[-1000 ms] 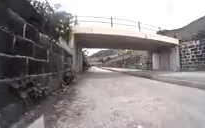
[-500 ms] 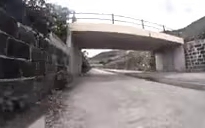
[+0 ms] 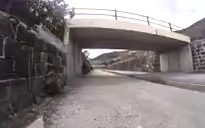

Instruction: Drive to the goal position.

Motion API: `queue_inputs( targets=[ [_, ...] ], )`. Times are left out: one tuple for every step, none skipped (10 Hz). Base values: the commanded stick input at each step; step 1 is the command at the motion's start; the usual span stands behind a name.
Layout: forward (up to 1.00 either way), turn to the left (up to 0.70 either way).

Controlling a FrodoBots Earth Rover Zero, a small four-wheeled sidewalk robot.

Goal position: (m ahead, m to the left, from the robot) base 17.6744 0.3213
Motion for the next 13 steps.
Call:
queue_inputs(
  targets=[
    [1.0,0.0],
    [1.0,0.0],
    [1.0,0.0],
    [1.0,0.0],
    [1.0,0.0],
    [1.0,0.0],
    [1.0,0.0],
    [1.0,0.0],
    [1.0,0.0],
    [1.0,0.0],
    [1.0,0.0],
    [1.0,0.0],
    [1.0,0.0]
  ],
)
